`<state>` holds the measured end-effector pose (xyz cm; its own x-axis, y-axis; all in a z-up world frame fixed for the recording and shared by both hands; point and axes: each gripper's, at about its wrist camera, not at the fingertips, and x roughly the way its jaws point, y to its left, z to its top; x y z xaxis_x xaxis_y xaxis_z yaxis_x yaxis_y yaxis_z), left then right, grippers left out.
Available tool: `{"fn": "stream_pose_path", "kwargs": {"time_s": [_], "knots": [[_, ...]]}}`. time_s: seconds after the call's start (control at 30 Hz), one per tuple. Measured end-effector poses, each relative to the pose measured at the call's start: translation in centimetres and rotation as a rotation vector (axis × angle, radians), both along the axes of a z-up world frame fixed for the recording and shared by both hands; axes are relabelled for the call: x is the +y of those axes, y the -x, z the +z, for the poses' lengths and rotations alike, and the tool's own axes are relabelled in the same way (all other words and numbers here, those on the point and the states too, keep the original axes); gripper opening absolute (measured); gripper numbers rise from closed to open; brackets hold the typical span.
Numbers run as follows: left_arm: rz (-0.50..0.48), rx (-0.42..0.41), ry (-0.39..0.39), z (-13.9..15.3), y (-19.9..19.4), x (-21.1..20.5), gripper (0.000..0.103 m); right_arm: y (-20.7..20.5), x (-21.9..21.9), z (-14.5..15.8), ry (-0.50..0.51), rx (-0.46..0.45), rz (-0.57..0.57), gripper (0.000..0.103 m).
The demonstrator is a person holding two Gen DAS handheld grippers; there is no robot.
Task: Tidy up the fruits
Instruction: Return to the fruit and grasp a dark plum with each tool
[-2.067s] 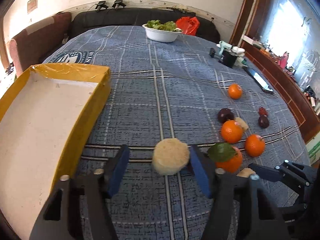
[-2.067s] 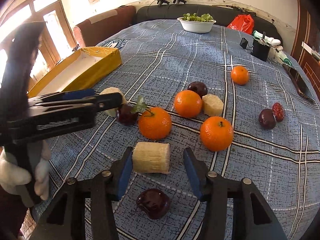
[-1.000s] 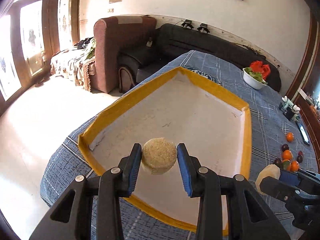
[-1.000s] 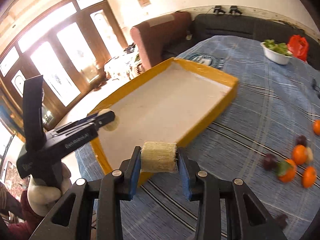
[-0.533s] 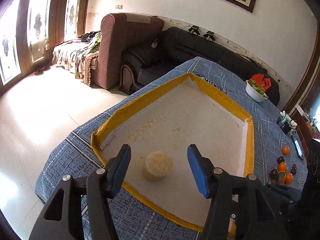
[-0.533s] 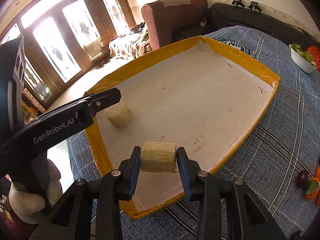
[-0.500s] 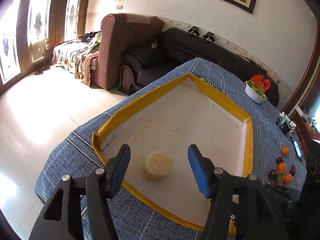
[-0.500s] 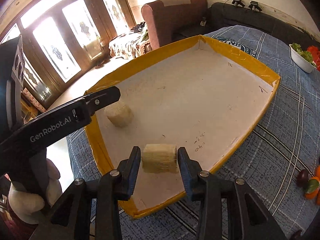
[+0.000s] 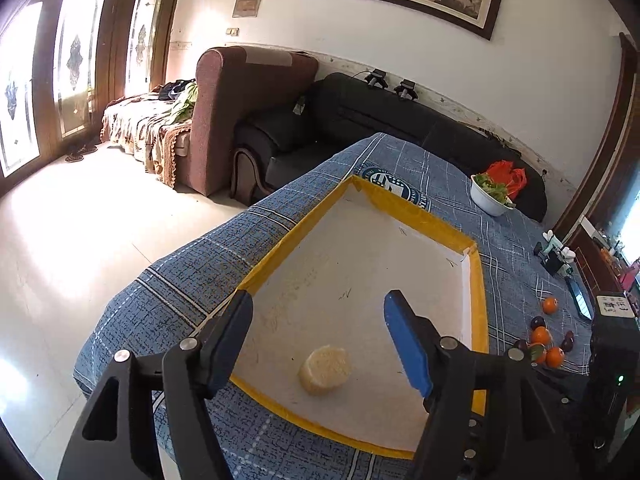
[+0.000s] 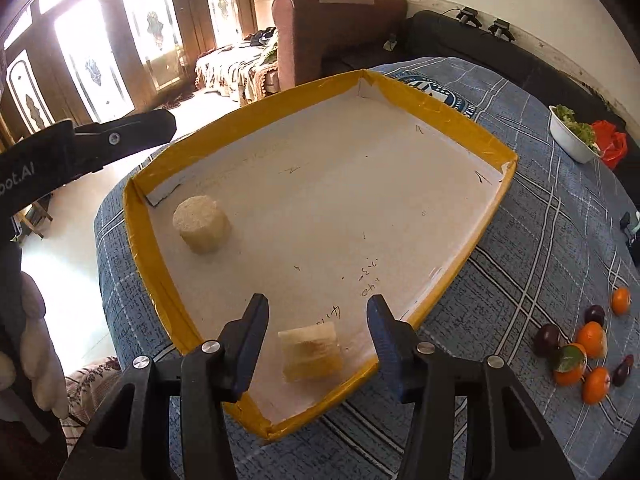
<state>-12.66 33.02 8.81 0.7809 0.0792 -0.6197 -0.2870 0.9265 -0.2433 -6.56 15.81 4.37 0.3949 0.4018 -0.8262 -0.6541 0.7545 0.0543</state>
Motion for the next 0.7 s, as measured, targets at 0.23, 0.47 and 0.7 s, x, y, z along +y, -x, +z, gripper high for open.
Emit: {"fn": "stream_pose_path", "kwargs": {"time_s": [0.23,0.47,0.7], "knots": [[-0.066,-0.038,-0.039,1.9,0.7,-3.2,0.074,0.5,-7.9,4.7,-0.222,-0.092,-0.146,0.061],[-0.206,-0.041,-0.054,2.3,0.0,-8.6,0.083,1.6,-22.9,5.9,-0.225,-0.253,-0.484,0.098],[-0.4,0.05,-0.067,0.0,-1.9,-16.8,0.083,3.1,-29.3,1.1,-0.239,-0.093,-0.561,0.095]]}}
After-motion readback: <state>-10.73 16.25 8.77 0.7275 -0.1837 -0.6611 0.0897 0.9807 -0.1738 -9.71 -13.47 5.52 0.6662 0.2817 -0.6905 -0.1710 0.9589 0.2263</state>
